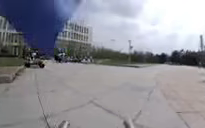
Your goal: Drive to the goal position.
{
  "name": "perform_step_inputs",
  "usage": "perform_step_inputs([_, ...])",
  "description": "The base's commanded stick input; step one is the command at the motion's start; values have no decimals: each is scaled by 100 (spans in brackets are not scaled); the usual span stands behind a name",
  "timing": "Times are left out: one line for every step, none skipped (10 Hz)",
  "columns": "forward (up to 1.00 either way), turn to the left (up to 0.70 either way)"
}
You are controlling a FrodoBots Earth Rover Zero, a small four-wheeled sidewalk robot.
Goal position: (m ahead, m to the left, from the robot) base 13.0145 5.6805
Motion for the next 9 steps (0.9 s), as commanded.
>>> perform_step_inputs([100, 0])
perform_step_inputs([100, 0])
perform_step_inputs([100, 0])
perform_step_inputs([100, 0])
perform_step_inputs([100, 0])
perform_step_inputs([100, 0])
perform_step_inputs([100, 0])
perform_step_inputs([100, 0])
perform_step_inputs([100, 0])
